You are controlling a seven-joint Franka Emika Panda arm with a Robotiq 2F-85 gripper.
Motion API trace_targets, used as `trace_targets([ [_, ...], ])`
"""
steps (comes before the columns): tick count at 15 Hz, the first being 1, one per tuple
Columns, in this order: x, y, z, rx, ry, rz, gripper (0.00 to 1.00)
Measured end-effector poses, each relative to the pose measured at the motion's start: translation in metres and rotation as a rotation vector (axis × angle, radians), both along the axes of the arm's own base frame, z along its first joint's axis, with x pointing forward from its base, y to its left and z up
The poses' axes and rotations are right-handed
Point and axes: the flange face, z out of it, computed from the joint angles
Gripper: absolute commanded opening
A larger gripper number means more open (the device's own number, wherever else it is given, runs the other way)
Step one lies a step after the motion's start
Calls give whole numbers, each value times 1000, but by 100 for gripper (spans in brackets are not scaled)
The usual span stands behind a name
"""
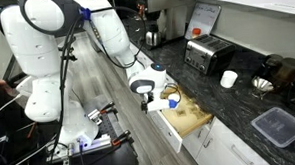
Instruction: Open the ajar drawer, remove the white mug from the drawer and place it on the countertop
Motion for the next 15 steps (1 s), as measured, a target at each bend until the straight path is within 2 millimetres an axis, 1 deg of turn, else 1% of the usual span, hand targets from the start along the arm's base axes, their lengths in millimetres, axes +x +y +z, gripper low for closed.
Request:
trace_targets([
  [4,-5,0,5,-8,11,-6,100],
  [6,-3,-3,14,-22,0,-36,100],
  [8,2,-6,28,-47,-1,-81,100],
  [11,15,-7,57,-104,24,-137,100],
  [15,42,3,97,-173,10,-225,100],
])
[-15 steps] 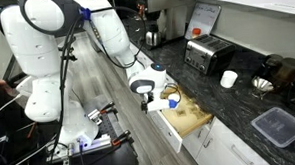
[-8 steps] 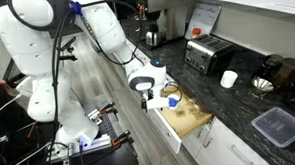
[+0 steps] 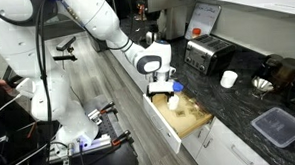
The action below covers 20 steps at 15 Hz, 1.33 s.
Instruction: Open the ajar drawer, remove the white mug from the drawer and place it on the countertop
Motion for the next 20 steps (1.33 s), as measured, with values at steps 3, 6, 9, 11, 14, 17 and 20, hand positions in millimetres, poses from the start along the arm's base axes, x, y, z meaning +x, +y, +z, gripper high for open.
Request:
trace_targets([
  [3,27,5,23,-62,-92,-112,100],
  [6,52,-1,35,-103,-195,-257,100],
  [9,69,-9,24,-142,-268,-420,100],
  [11,75,-15,9,-172,-289,-537,100],
  [14,83,-17,-13,-202,-303,-704,100],
  [17,90,-9,-28,-193,-298,-803,100],
  [20,95,-1,-36,-155,-285,-862,100],
])
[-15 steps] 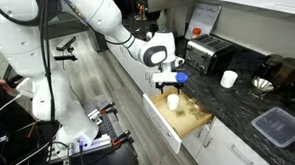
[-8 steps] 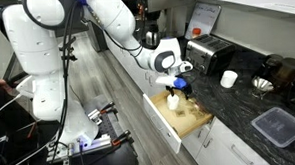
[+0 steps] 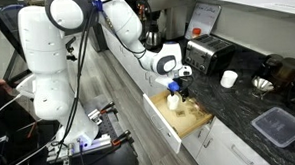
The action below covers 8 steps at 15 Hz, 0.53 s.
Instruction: Open the ajar drawer, remove the white mug from the drawer and place it on the countertop
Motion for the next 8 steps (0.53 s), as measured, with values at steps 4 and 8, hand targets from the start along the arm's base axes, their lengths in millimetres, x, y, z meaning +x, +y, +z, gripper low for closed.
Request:
trace_targets([
  [4,5,6,-11,41,-44,-5,100],
  [8,9,10,-27,85,-90,28,100],
])
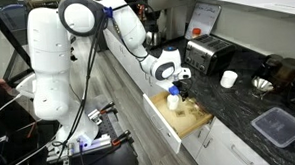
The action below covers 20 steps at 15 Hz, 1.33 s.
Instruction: Open the ajar drawer, remove the white mug from the drawer and place it on the countertop
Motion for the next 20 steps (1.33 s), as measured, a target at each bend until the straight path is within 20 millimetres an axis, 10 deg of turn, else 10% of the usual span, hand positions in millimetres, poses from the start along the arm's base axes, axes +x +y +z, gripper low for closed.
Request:
trace_targets([
  [20,-4,-8,-56,72,-12,179,100],
])
